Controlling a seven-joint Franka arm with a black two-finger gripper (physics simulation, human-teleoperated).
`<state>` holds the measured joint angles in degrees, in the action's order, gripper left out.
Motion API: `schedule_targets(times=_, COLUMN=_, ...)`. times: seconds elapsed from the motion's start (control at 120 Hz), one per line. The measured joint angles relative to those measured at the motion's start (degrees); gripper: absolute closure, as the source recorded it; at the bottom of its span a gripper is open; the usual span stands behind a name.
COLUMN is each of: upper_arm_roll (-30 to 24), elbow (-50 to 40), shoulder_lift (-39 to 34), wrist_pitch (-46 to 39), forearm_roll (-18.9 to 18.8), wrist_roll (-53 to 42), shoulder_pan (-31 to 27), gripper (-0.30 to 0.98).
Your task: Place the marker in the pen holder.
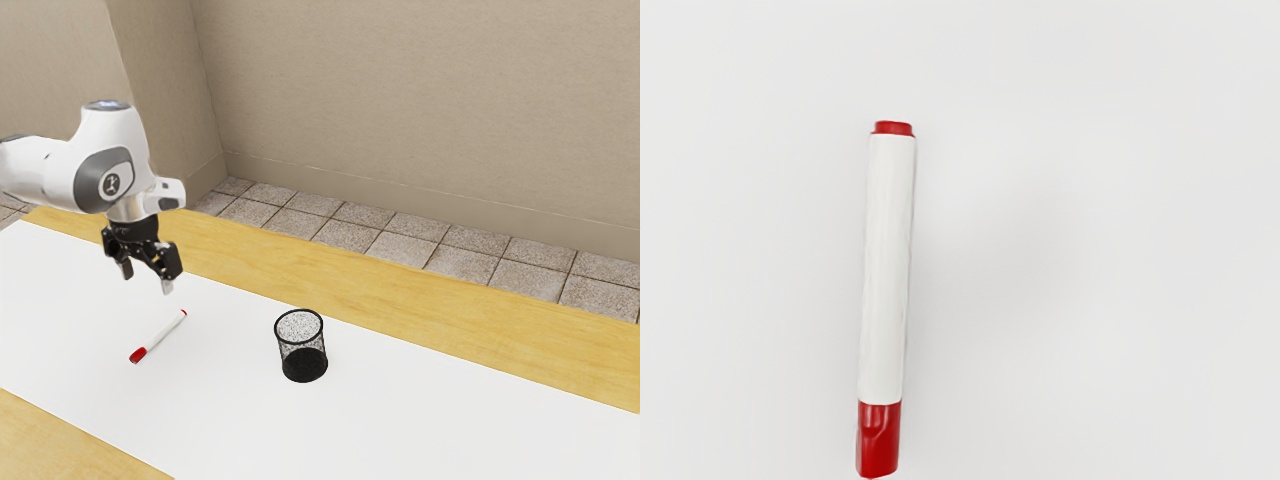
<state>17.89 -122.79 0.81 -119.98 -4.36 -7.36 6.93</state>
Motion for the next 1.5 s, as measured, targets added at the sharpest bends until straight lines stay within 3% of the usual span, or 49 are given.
schedule_targets(times=0.2, upper_arm_roll=0.7, elbow=0.2, shoulder_lift=9.1, wrist_pitch=-10.8, forearm_roll=4.8, wrist_roll=-1.0, shoulder_pan=-2.1, gripper=0.00)
schedule_targets(times=0.258, upper_arm_roll=0.7, elbow=1.1, shoulder_lift=12.0, wrist_pitch=-13.0, forearm_roll=7.7, wrist_roll=-2.0, shoulder_pan=-3.0, gripper=0.01)
schedule_targets(times=0.392, upper_arm_roll=0.1, elbow=4.3, shoulder_lift=17.6, wrist_pitch=-16.1, forearm_roll=12.1, wrist_roll=-4.4, shoulder_pan=-4.4, gripper=0.20)
schedule_targets(times=0.567, upper_arm_roll=-0.6, elbow=5.6, shoulder_lift=21.3, wrist_pitch=-18.1, forearm_roll=13.9, wrist_roll=-7.9, shoulder_pan=-5.3, gripper=0.34)
schedule_targets(times=0.883, upper_arm_roll=-1.3, elbow=5.6, shoulder_lift=22.8, wrist_pitch=-19.2, forearm_roll=14.4, wrist_roll=-12.3, shoulder_pan=-5.8, gripper=0.43)
schedule_targets(times=1.2, upper_arm_roll=-1.5, elbow=5.5, shoulder_lift=22.0, wrist_pitch=-19.1, forearm_roll=14.2, wrist_roll=-14.3, shoulder_pan=-5.8, gripper=0.71)
schedule_targets(times=1.317, upper_arm_roll=-1.4, elbow=5.4, shoulder_lift=15.3, wrist_pitch=-15.6, forearm_roll=13.4, wrist_roll=-14.1, shoulder_pan=-4.6, gripper=0.75)
schedule_targets(times=1.5, upper_arm_roll=-1.4, elbow=6.7, shoulder_lift=3.4, wrist_pitch=-8.0, forearm_roll=12.7, wrist_roll=-13.7, shoulder_pan=4.6, gripper=0.78)
